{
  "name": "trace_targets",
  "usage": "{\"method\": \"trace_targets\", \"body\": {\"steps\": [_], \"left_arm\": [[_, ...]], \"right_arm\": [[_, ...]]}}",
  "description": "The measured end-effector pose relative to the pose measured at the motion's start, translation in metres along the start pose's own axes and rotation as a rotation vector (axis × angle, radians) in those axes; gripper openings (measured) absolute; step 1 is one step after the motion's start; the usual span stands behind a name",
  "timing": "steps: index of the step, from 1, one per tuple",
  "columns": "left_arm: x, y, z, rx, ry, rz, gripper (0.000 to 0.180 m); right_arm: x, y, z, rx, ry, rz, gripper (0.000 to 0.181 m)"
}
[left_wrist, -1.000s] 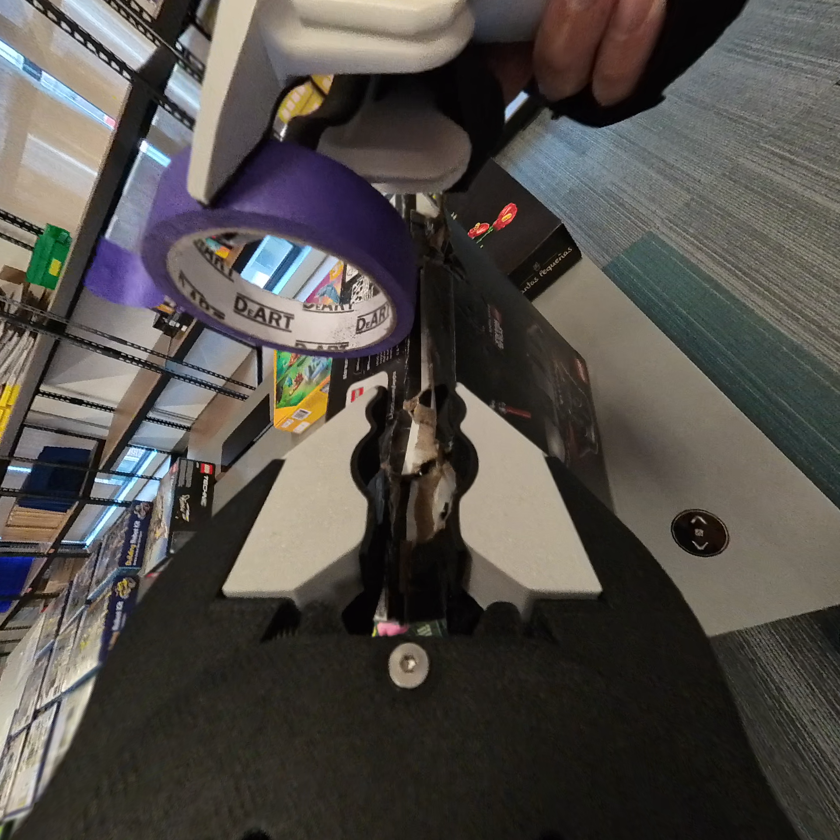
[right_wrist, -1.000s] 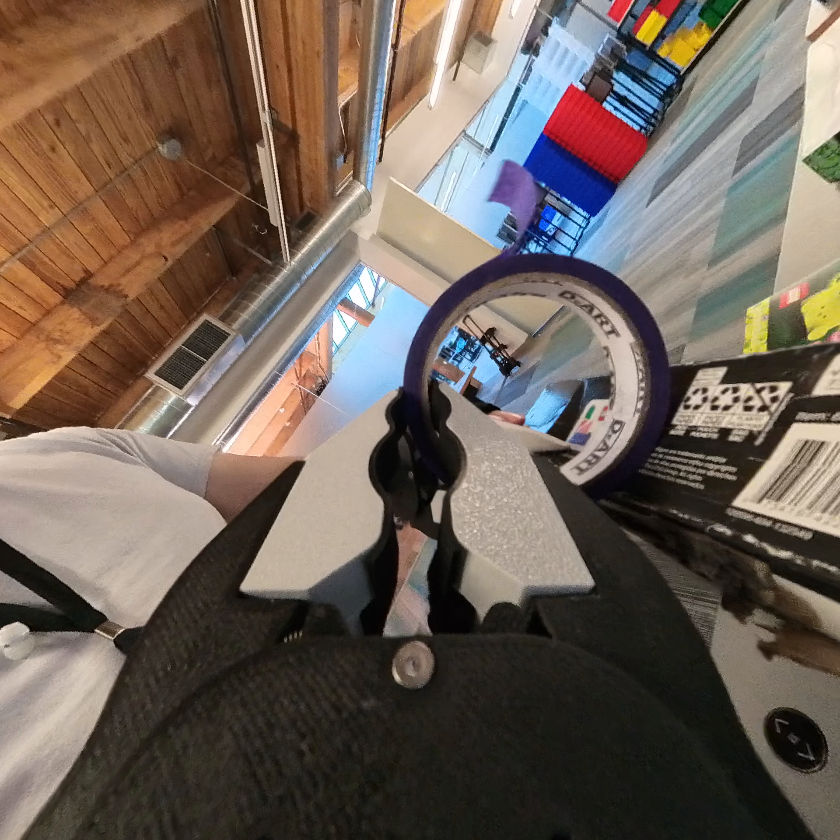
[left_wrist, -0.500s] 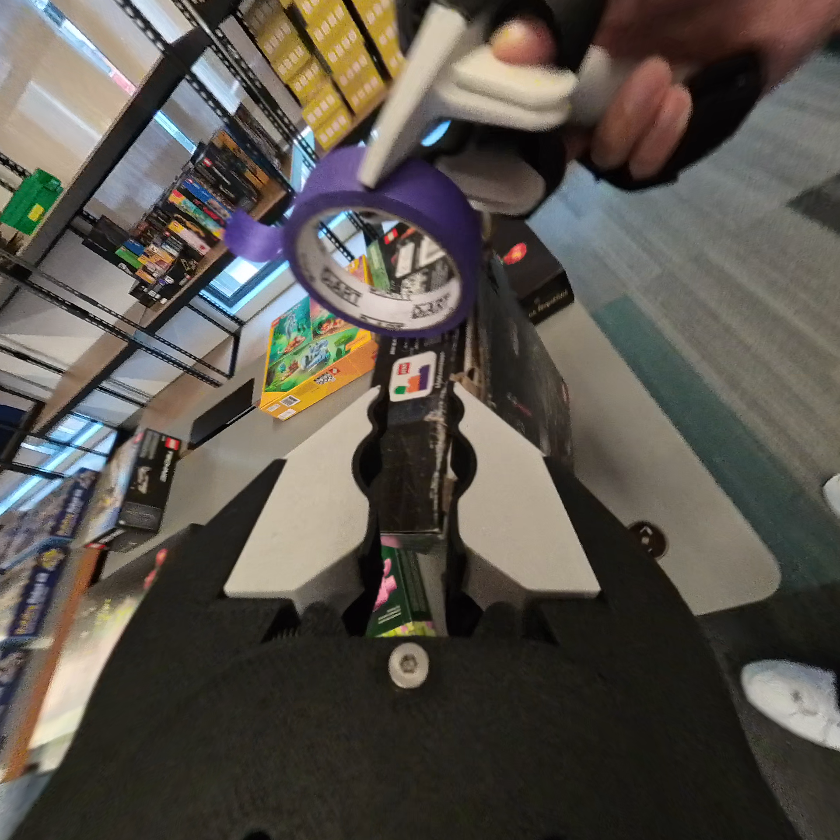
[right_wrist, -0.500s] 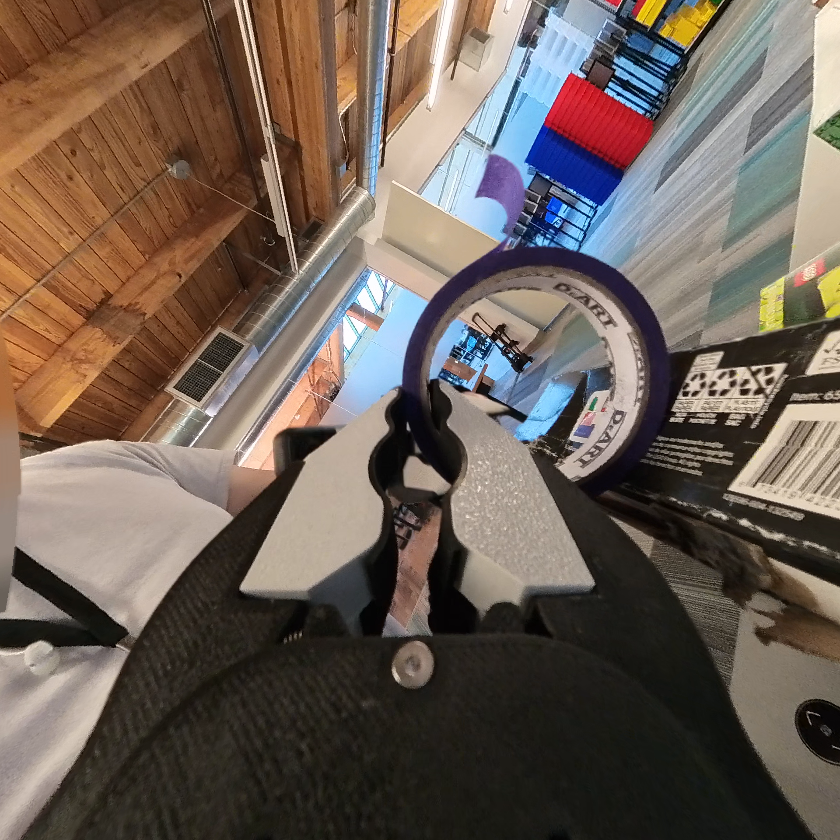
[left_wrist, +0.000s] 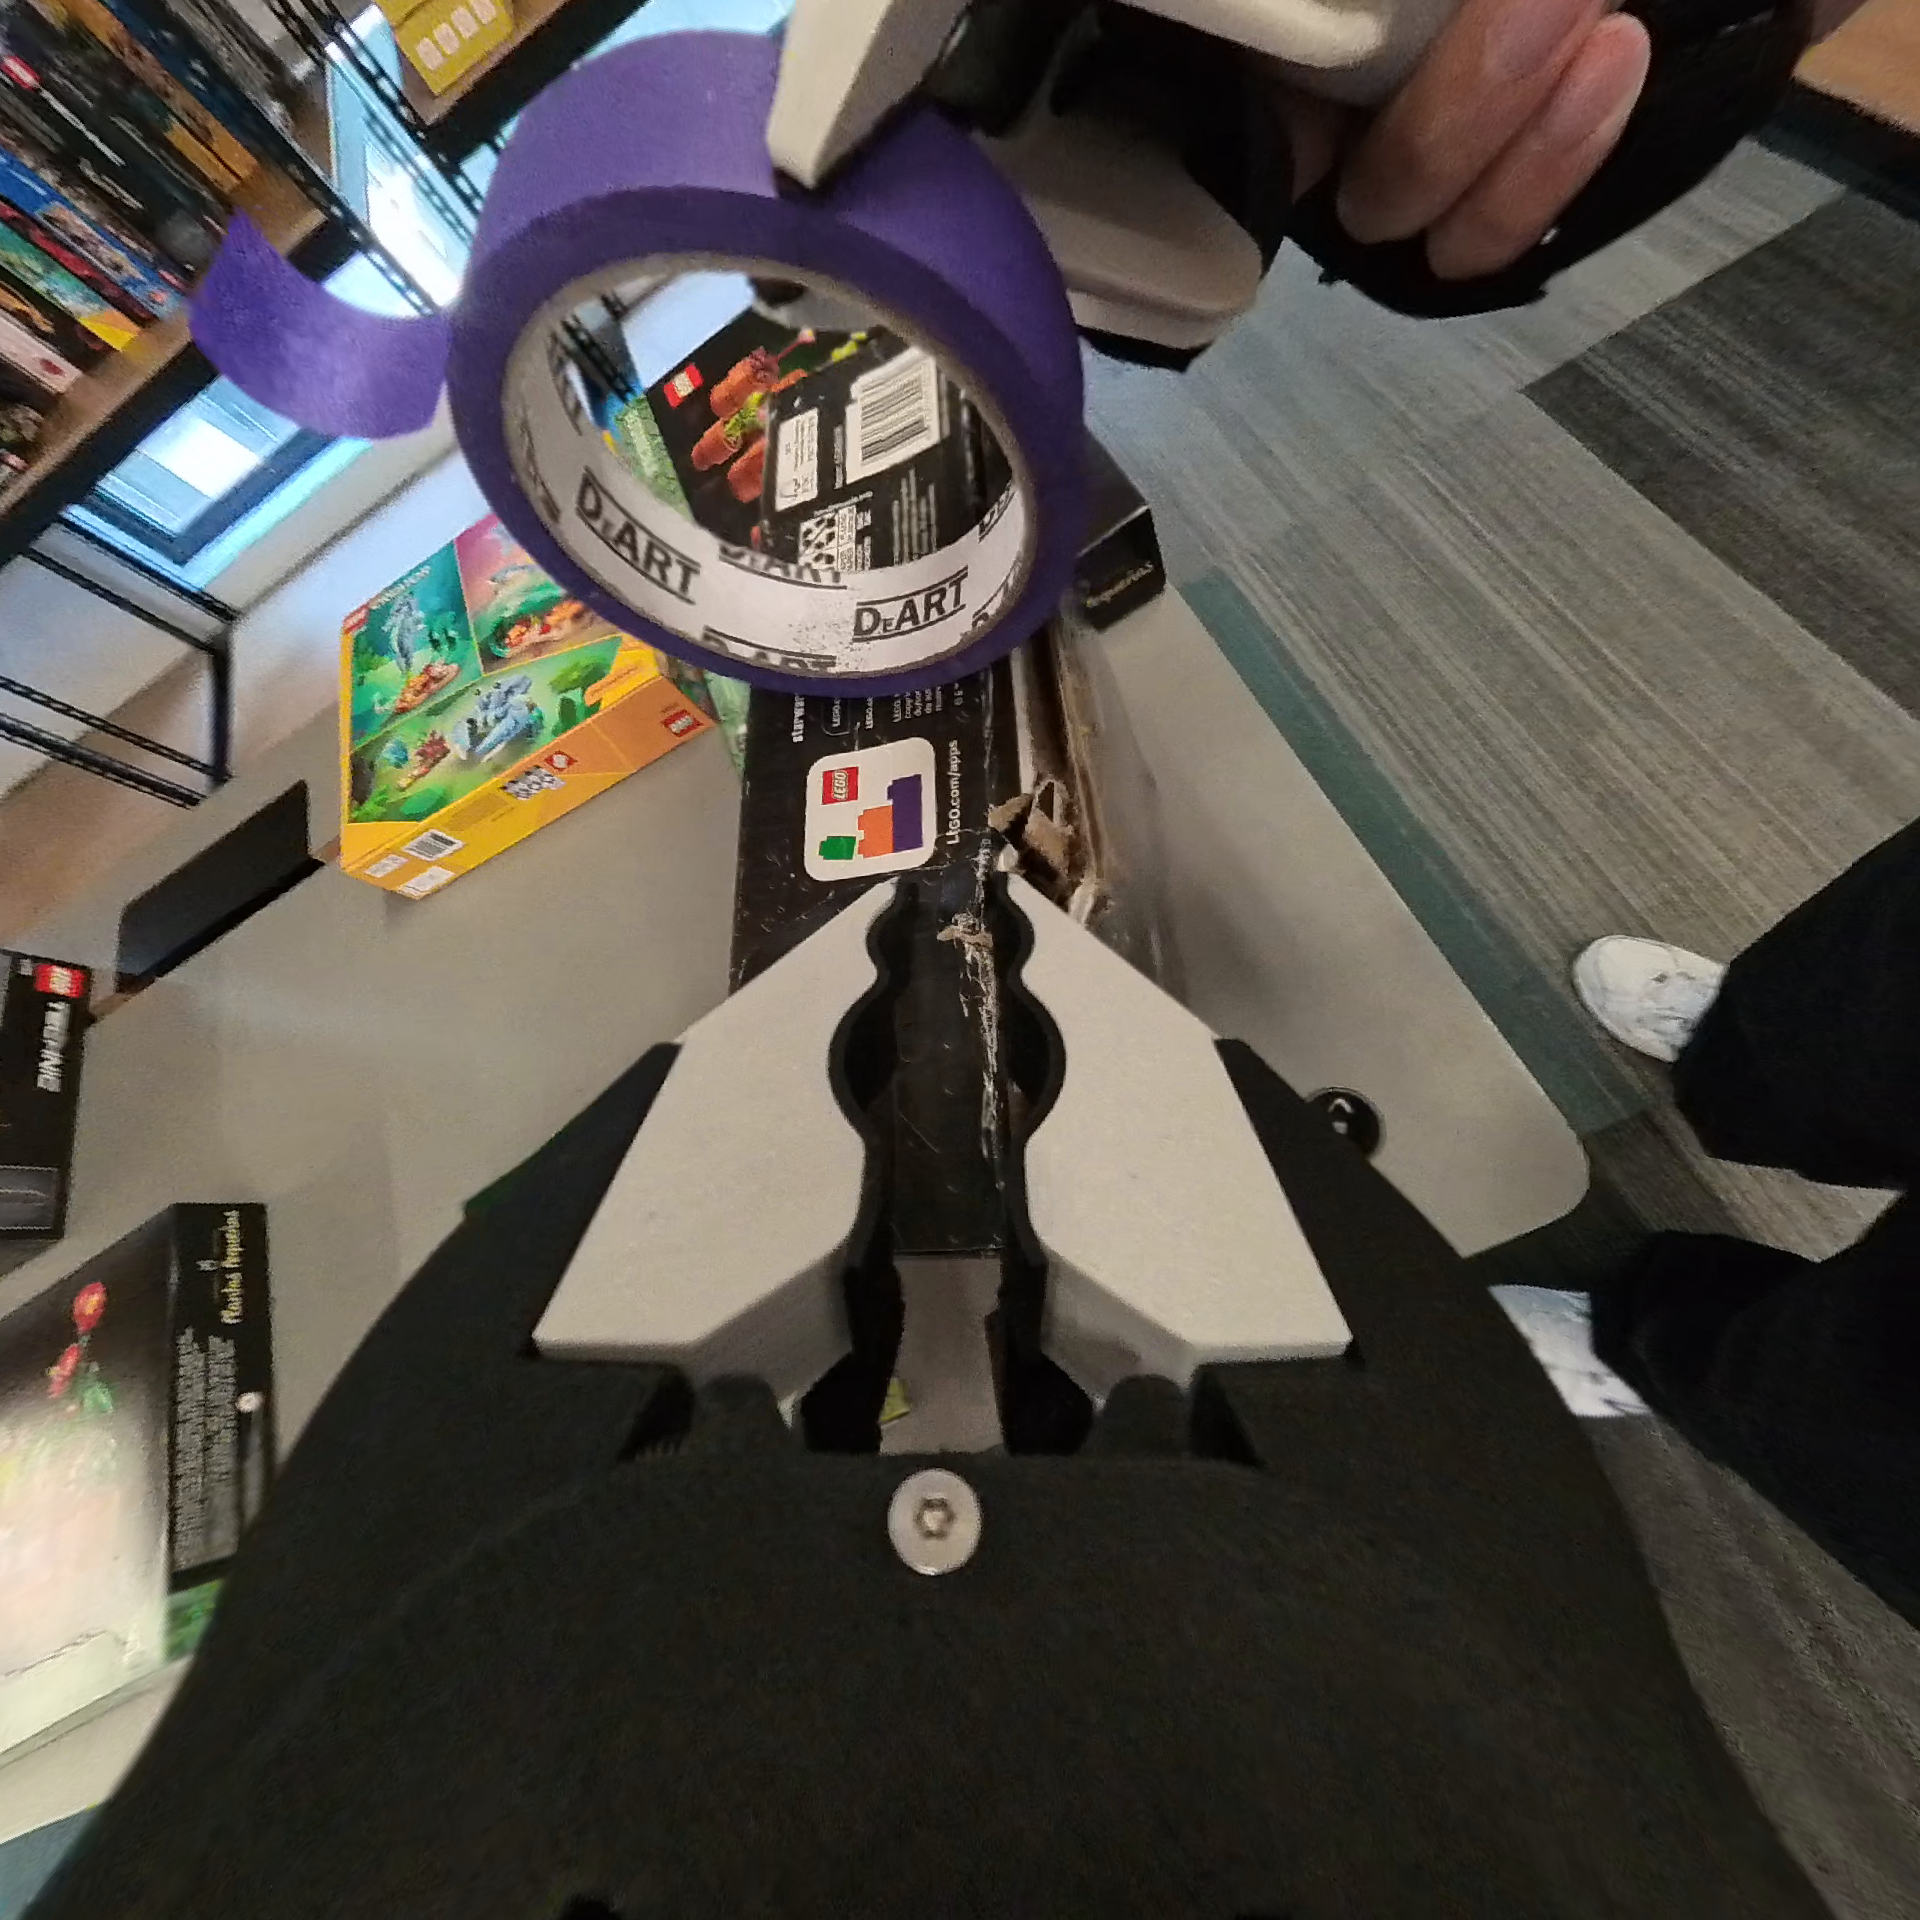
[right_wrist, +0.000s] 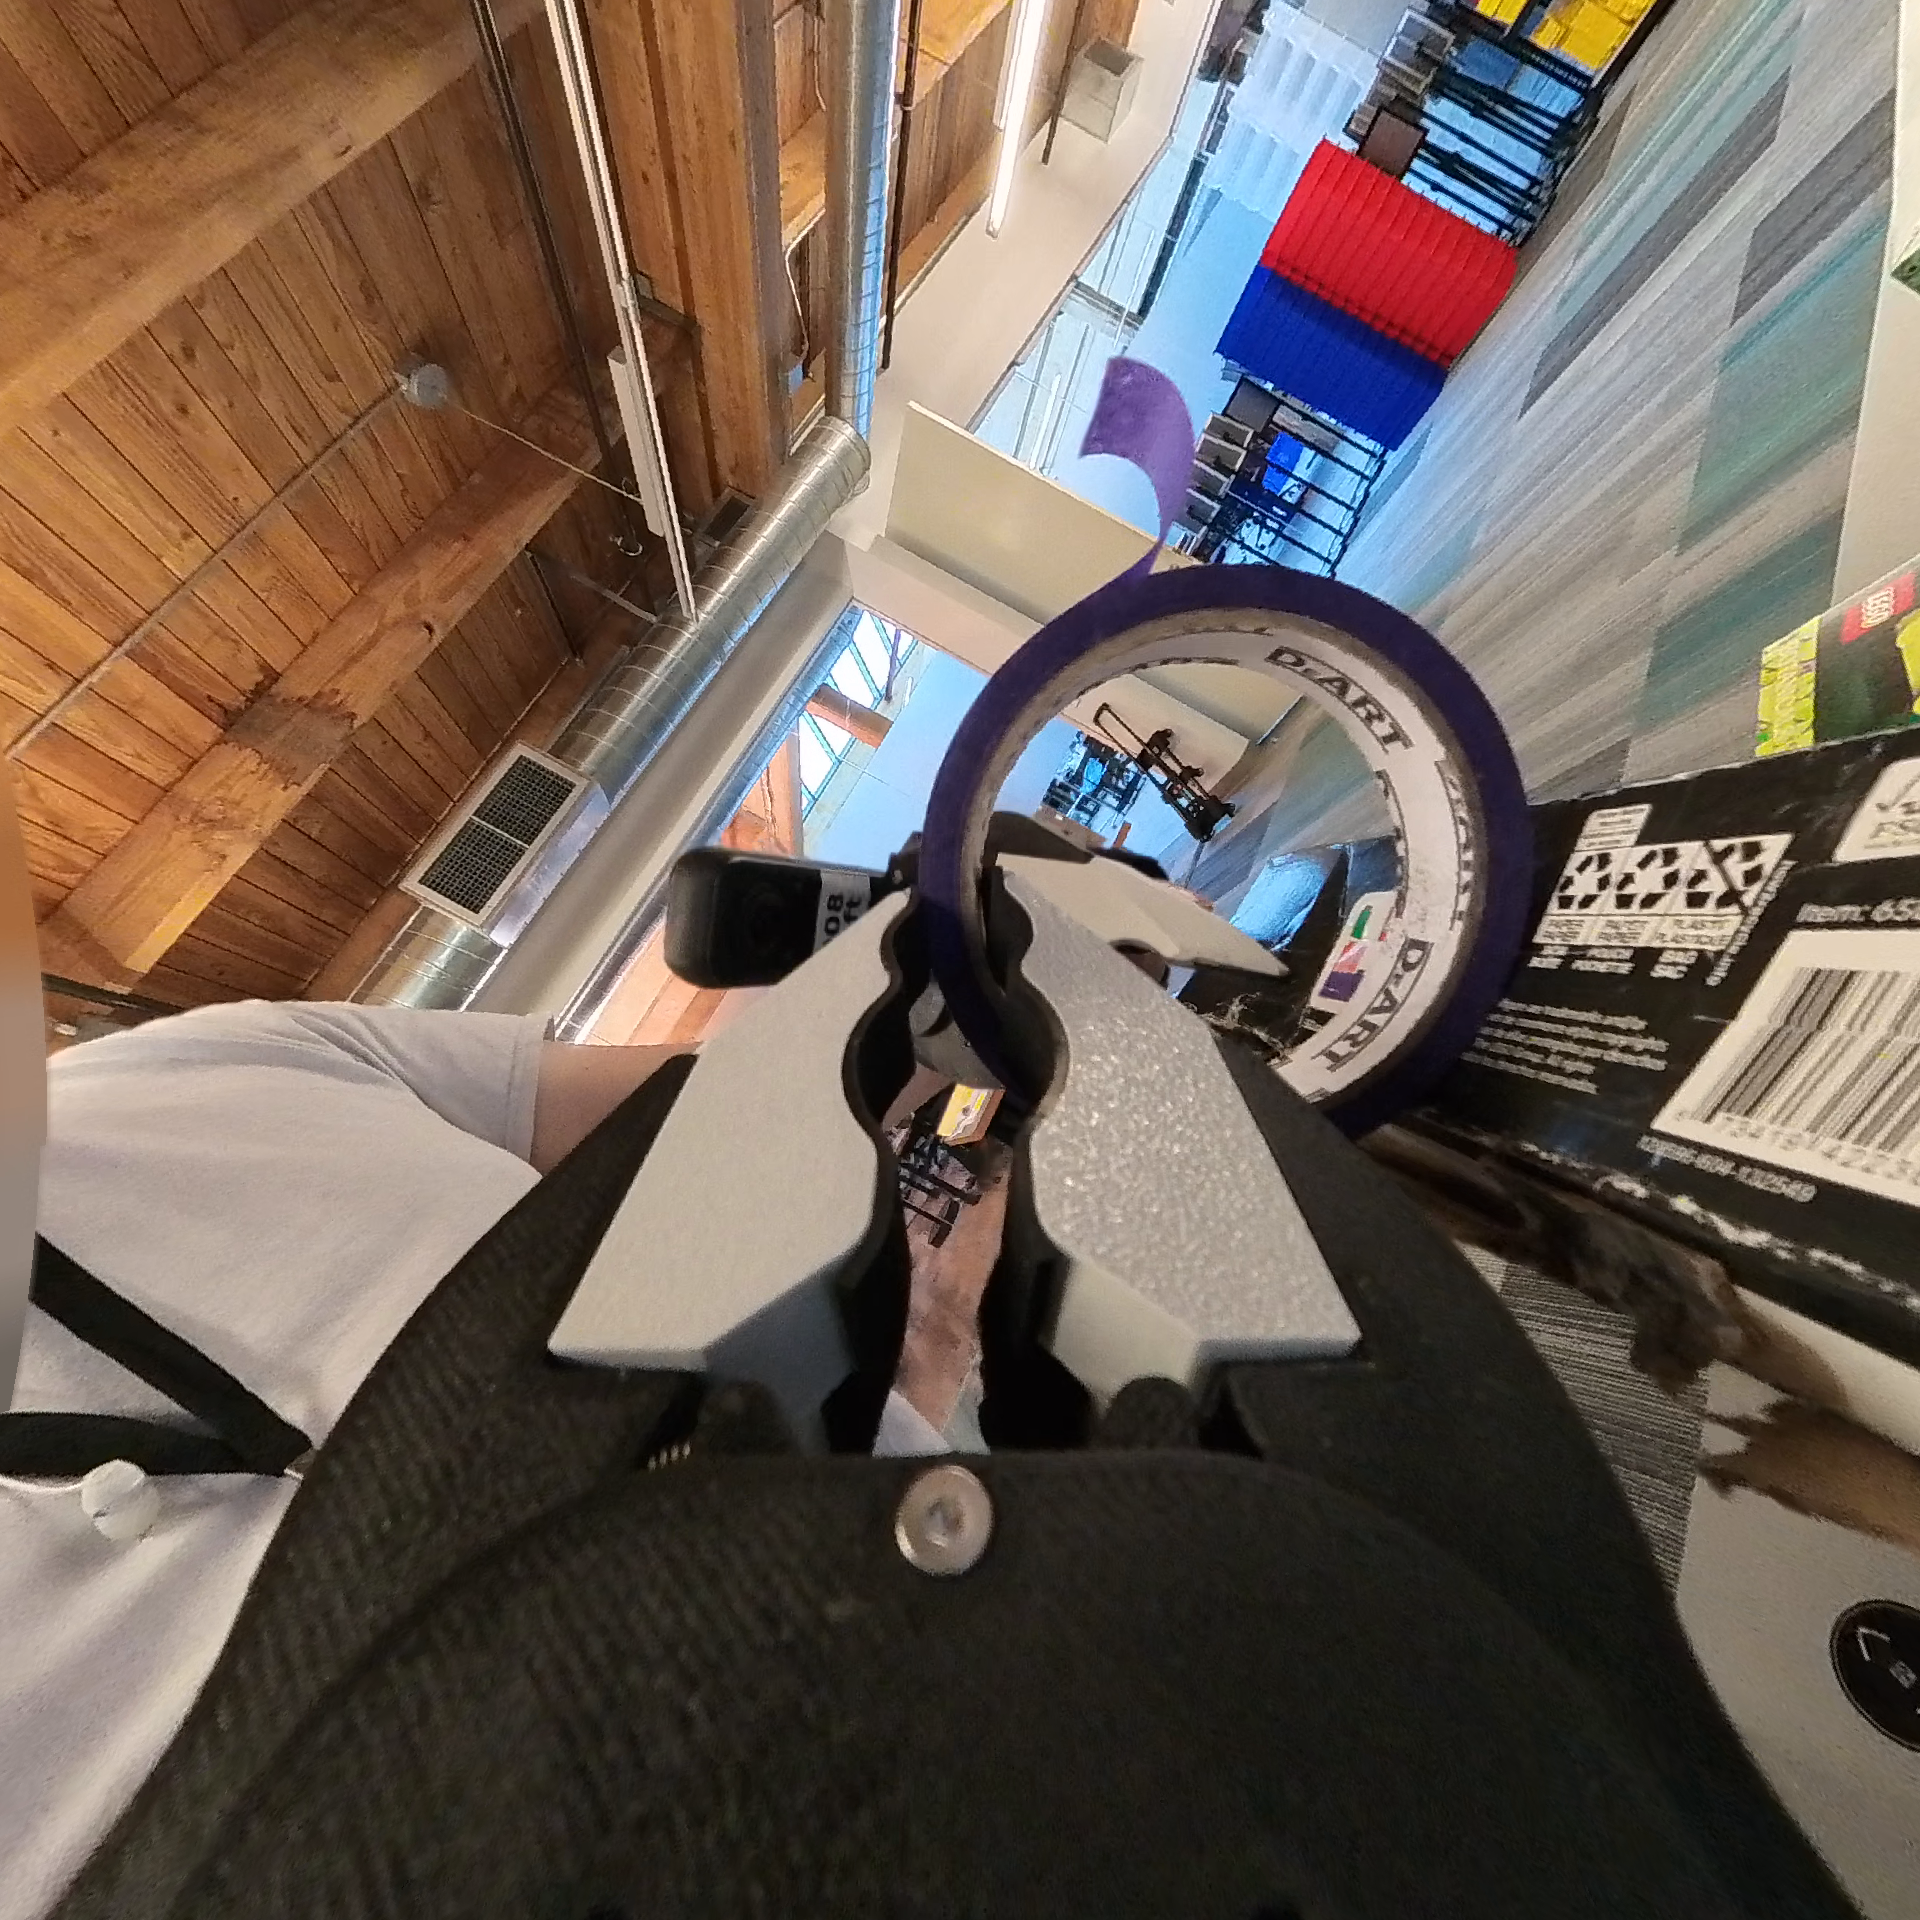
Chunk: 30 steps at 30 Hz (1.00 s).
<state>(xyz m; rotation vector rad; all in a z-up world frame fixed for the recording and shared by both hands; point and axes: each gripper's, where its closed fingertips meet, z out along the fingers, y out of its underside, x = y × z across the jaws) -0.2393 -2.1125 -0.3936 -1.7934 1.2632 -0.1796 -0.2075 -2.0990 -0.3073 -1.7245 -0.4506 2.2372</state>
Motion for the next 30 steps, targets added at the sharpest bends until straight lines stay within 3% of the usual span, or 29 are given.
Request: {"method": "trace_targets", "body": {"steps": [4, 6, 9, 12, 14, 19, 30], "left_arm": [[0.0, -0.001, -0.002, -0.001, -0.003, 0.0, 0.014], [0.0, -0.006, -0.006, 0.033, 0.051, -0.114, 0.012], [0.001, -0.027, -0.018, 0.135, 0.137, -0.258, 0.028], [0.009, -0.024, -0.007, 0.07, 0.1, -0.177, 0.049], [0.006, -0.014, 0.004, 0.012, -0.001, -0.07, 0.05], [0.003, -0.008, 0.017, -0.021, -0.067, 0.014, 0.032], [-0.003, -0.006, 0.019, -0.045, -0.092, 0.012, 0.023]], "right_arm": [[0.0, -0.001, 0.0, 0.002, -0.005, -0.002, 0.009], [0.0, -0.002, -0.001, 0.002, -0.007, -0.001, 0.008], [0.0, -0.003, -0.001, -0.001, -0.009, 0.0, 0.009], [0.0, -0.003, -0.001, 0.002, -0.014, 0.002, 0.009], [0.001, -0.002, -0.002, 0.0, -0.017, 0.002, 0.008], [0.003, 0.0, -0.001, -0.009, -0.016, 0.006, 0.008], [0.011, -0.004, 0.005, -0.011, -0.014, 0.006, 0.009]]}}
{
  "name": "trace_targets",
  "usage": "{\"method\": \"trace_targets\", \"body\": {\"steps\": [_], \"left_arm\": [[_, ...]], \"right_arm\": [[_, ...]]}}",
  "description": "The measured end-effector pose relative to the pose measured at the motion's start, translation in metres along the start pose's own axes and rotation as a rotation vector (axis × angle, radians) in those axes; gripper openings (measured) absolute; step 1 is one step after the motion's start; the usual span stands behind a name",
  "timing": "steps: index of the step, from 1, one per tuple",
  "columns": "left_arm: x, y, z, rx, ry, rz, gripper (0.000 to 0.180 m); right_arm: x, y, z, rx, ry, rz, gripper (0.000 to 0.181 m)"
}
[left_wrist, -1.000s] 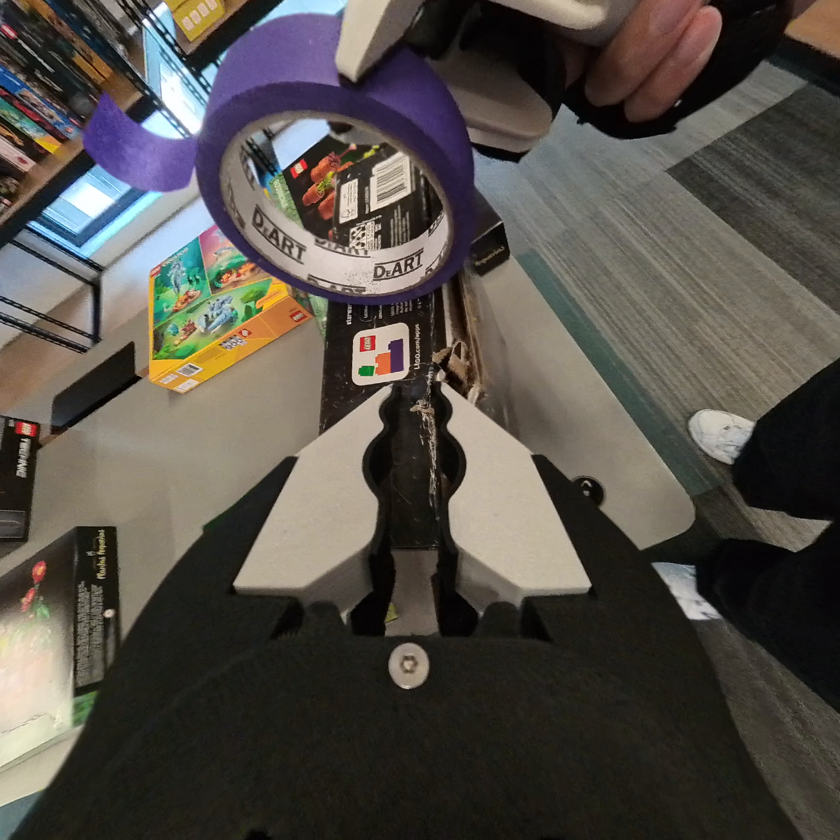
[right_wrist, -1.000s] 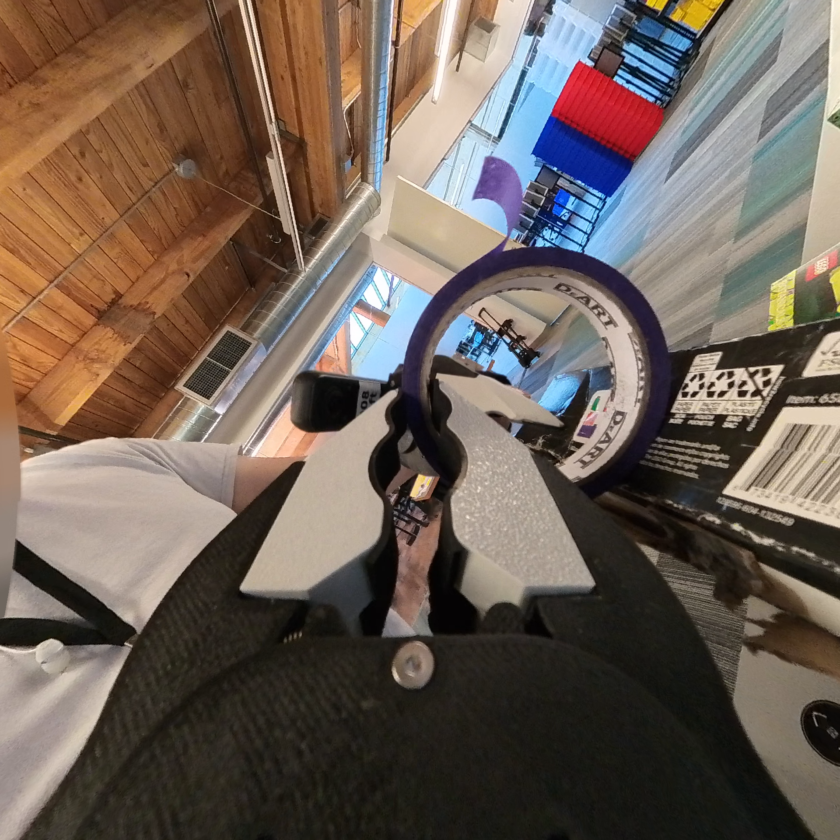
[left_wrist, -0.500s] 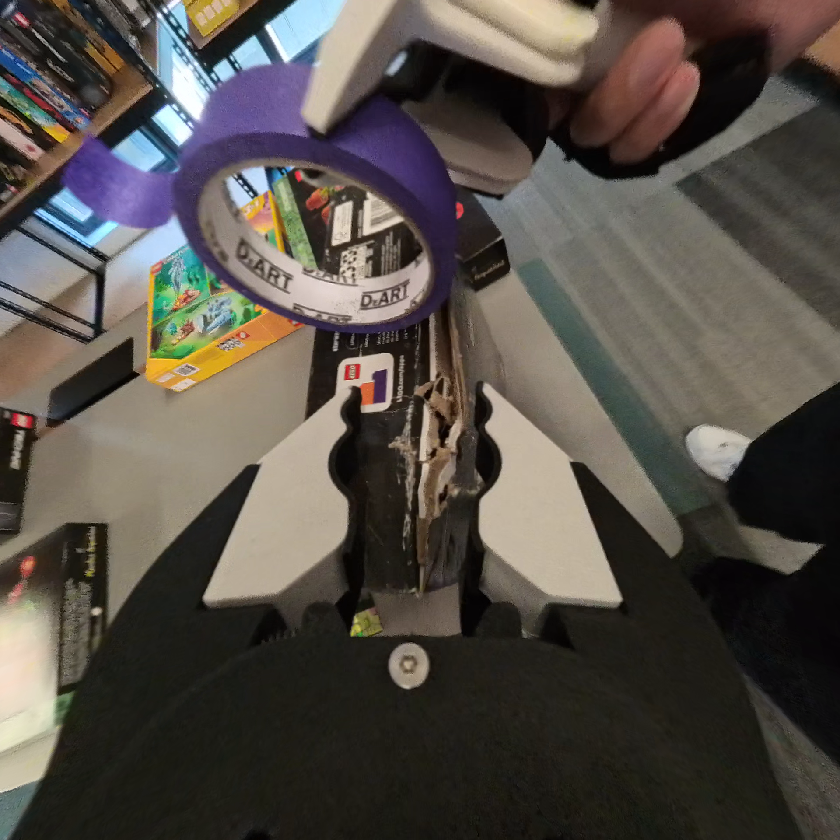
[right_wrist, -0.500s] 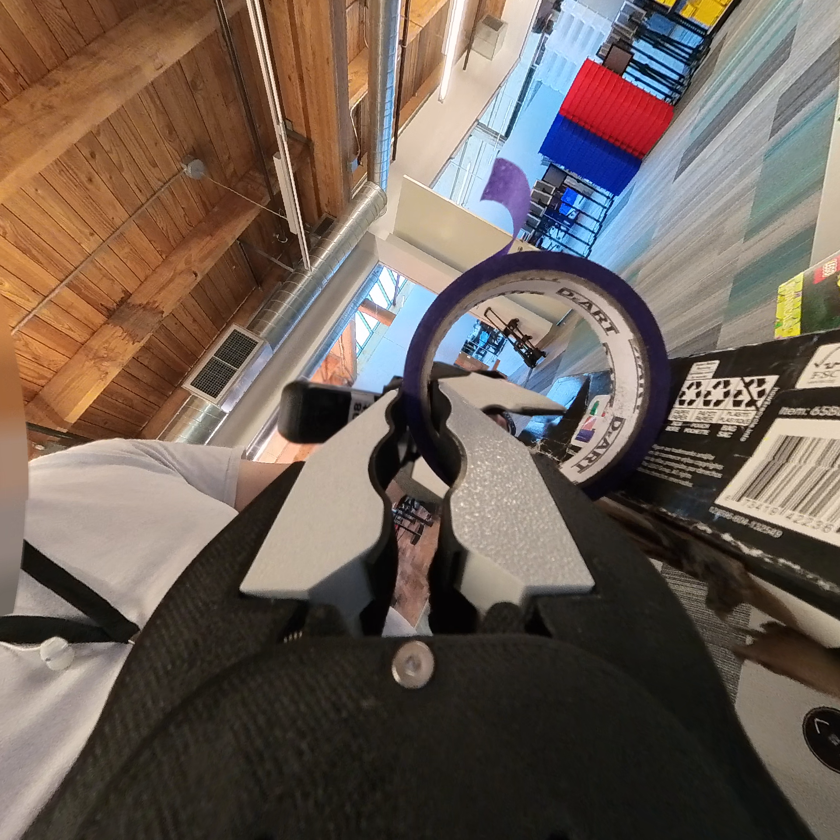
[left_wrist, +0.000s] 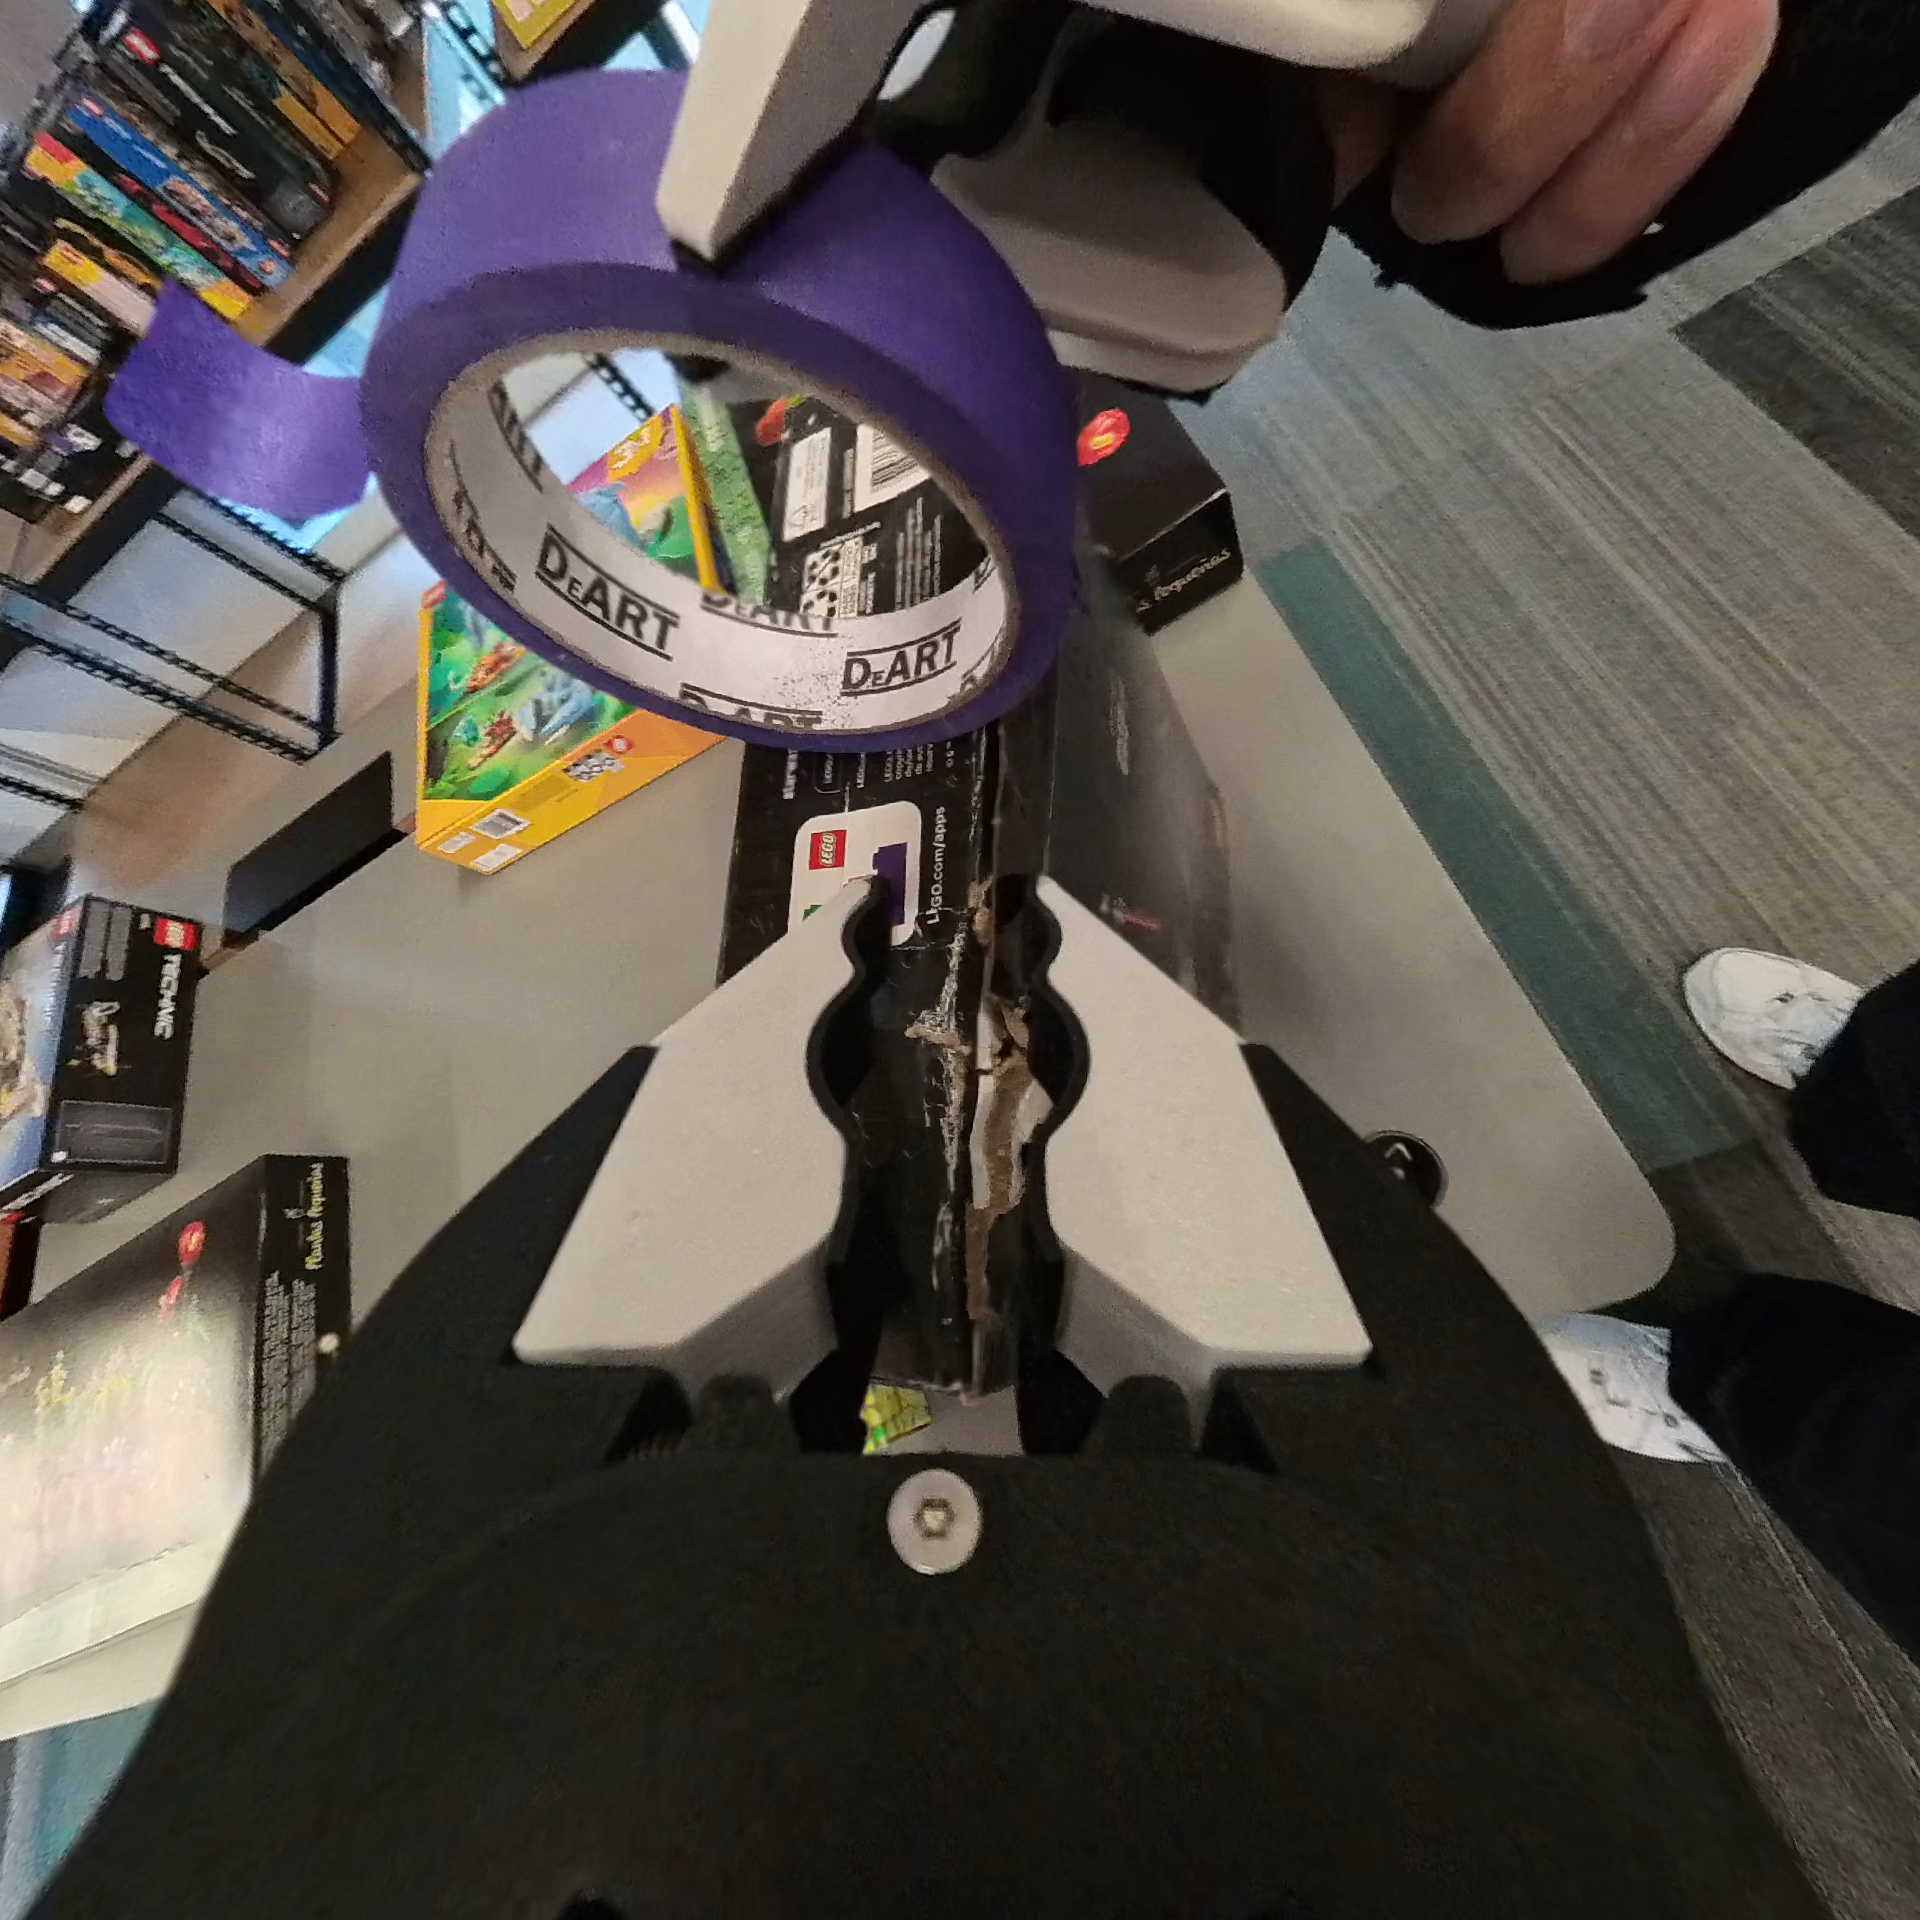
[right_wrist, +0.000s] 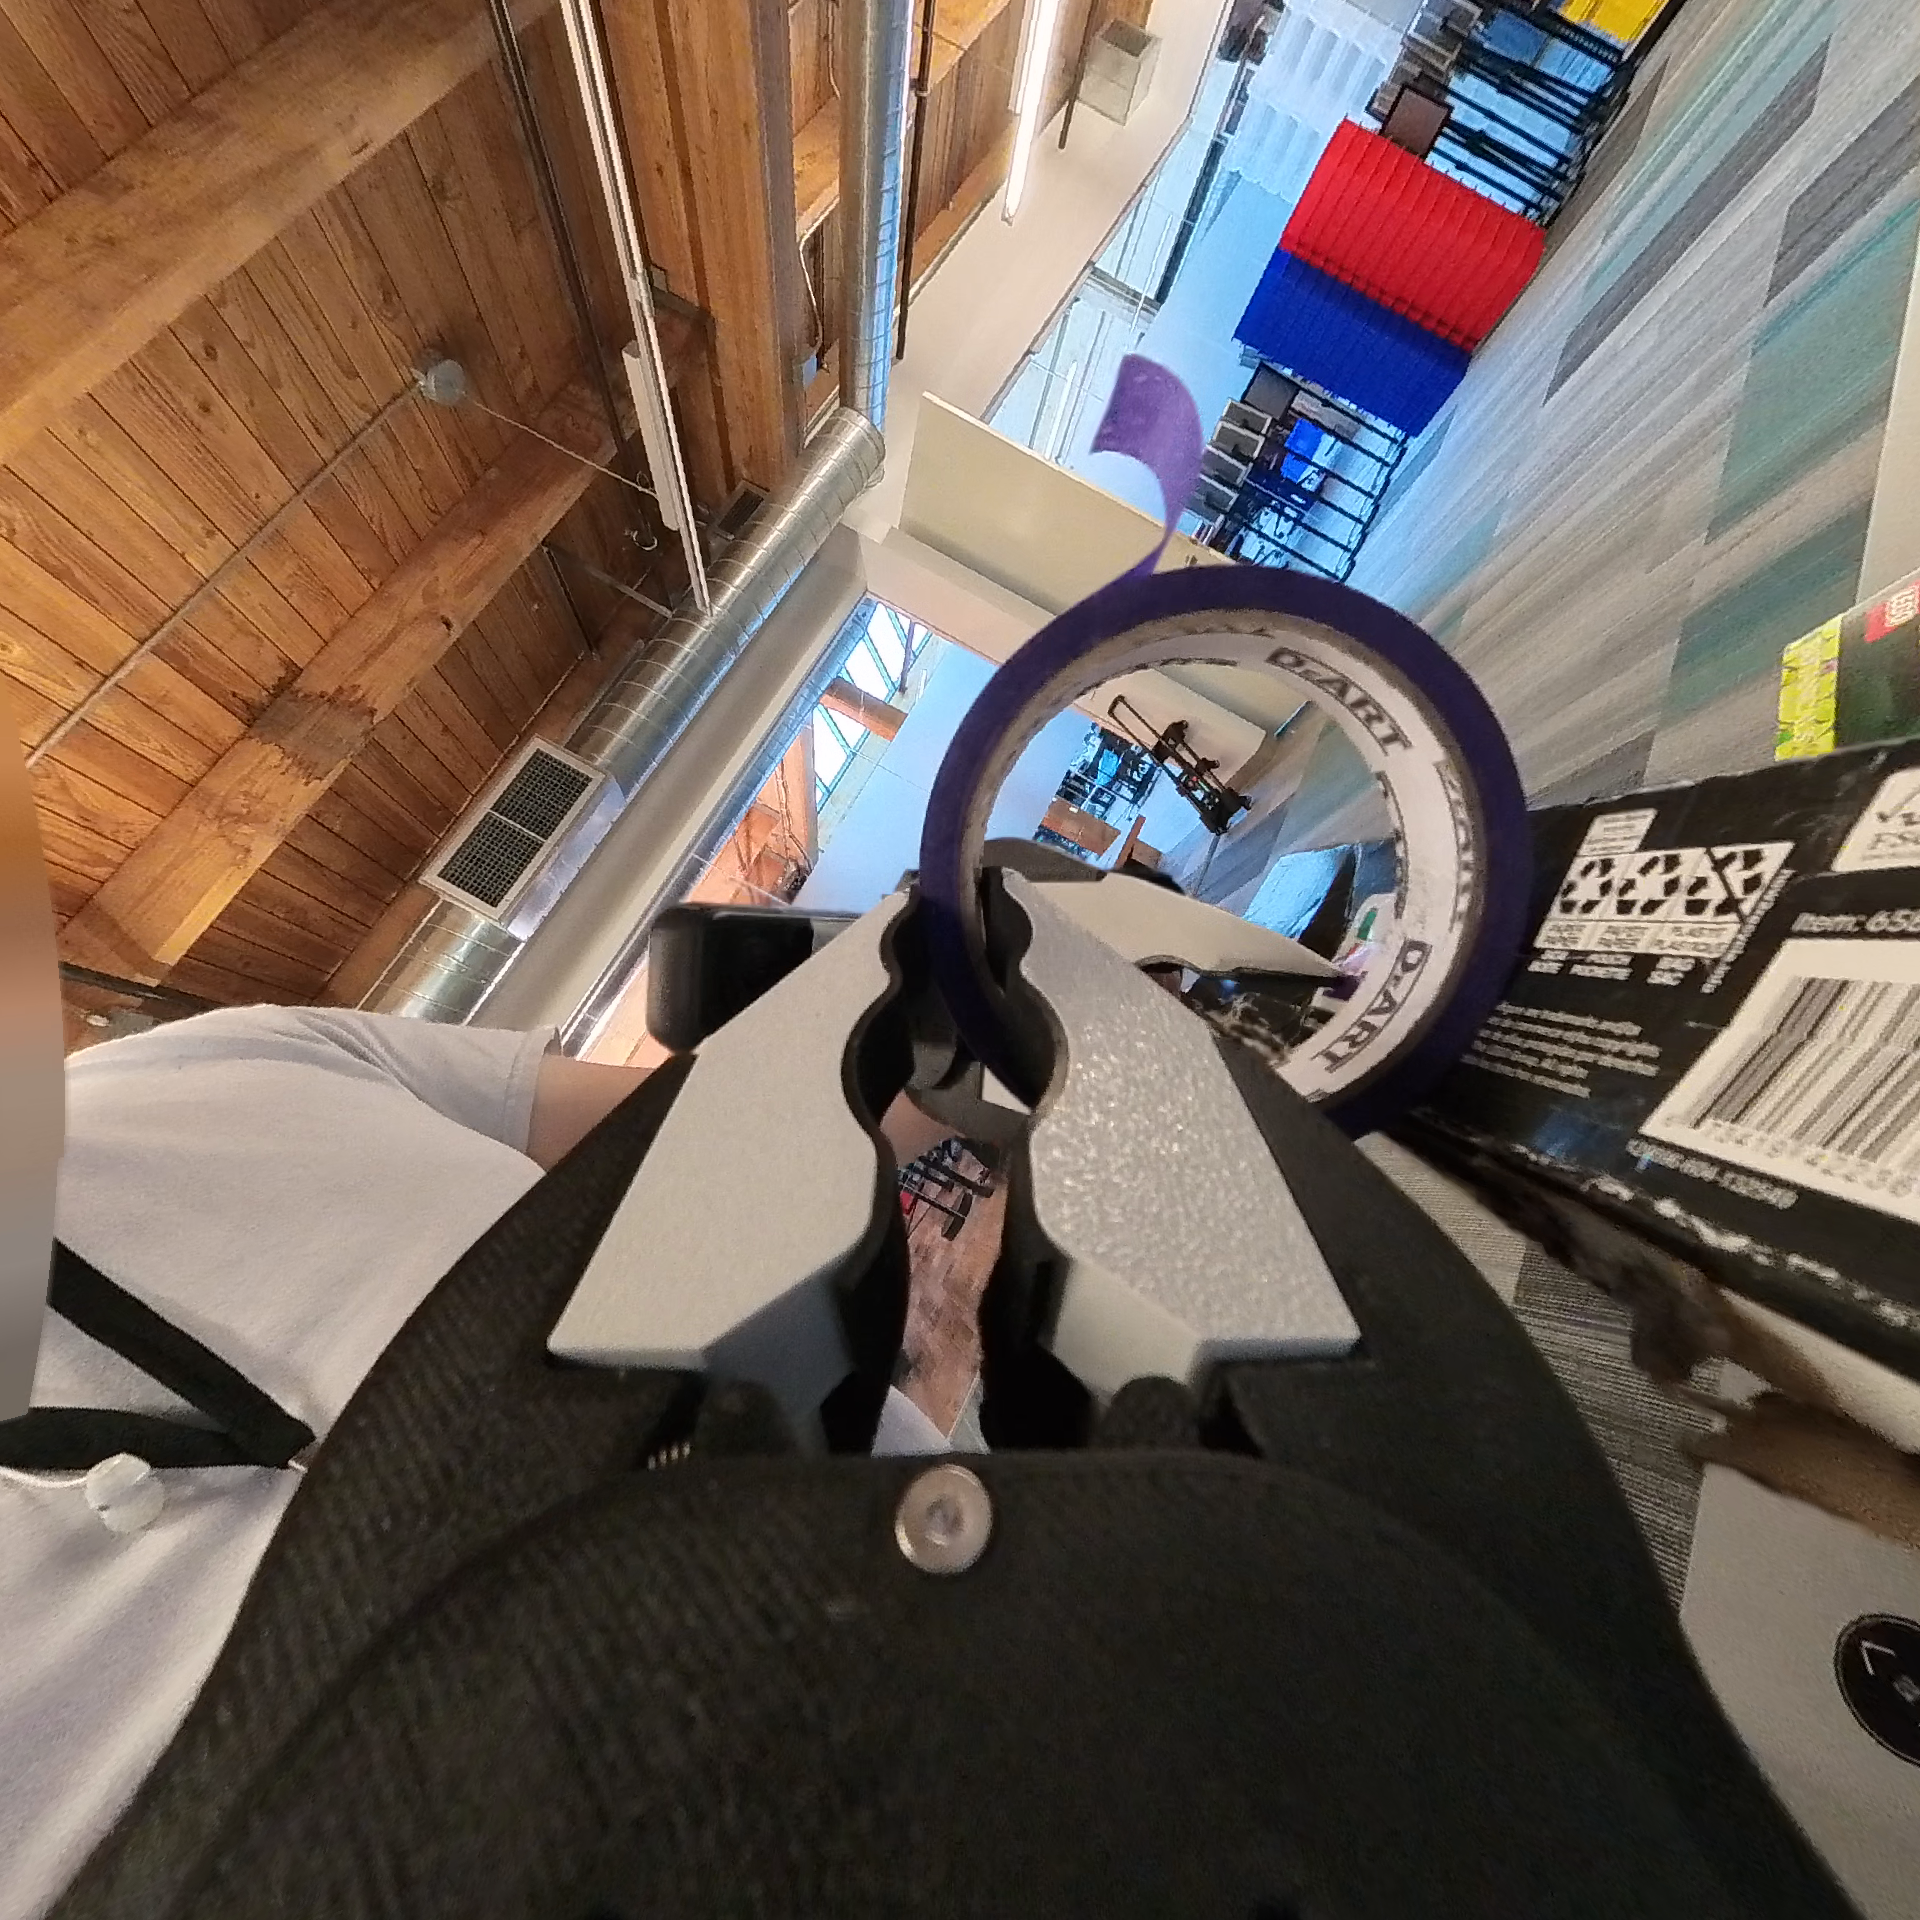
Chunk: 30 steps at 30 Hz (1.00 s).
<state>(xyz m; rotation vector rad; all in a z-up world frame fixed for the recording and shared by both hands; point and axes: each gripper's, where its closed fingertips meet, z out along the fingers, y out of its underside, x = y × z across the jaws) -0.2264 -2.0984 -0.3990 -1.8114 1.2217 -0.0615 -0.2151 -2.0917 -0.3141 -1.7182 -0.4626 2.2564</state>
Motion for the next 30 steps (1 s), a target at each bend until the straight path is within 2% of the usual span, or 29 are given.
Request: {"method": "trace_targets", "body": {"steps": [4, 7, 9, 12, 17, 19, 22, 24, 30], "left_arm": [[-0.003, 0.0, 0.001, -0.01, -0.034, 0.001, 0.022], [-0.007, 0.001, 0.001, -0.023, -0.046, -0.024, 0.029], [-0.018, 0.003, 0.001, -0.048, -0.088, -0.065, 0.052], [-0.019, 0.003, 0.005, -0.057, -0.013, -0.082, 0.062], [-0.025, 0.005, 0.014, -0.116, 0.103, -0.101, 0.092], [-0.022, 0.009, 0.018, -0.155, 0.203, -0.204, 0.09], [-0.013, 0.014, 0.02, -0.181, 0.347, -0.344, 0.075], [-0.006, 0.014, 0.02, -0.192, 0.405, -0.361, 0.07], [-0.006, 0.013, 0.02, -0.182, 0.392, -0.37, 0.068]], "right_arm": [[0.004, -0.001, 0.001, 0.004, -0.005, -0.001, 0.009], [0.008, -0.001, 0.002, -0.003, 0.0, -0.001, 0.01], [0.009, 0.0, 0.002, -0.01, 0.003, 0.0, 0.01], [0.009, 0.0, 0.0, -0.004, -0.003, 0.006, 0.01], [0.008, 0.001, -0.003, -0.016, -0.006, 0.008, 0.01], [0.007, 0.002, -0.004, -0.019, -0.006, 0.01, 0.01], [0.007, 0.002, -0.004, -0.013, -0.011, 0.012, 0.01], [0.005, 0.001, -0.006, -0.005, -0.017, 0.015, 0.009], [-0.019, -0.009, -0.018, 0.038, -0.008, -0.083, 0.007]]}}
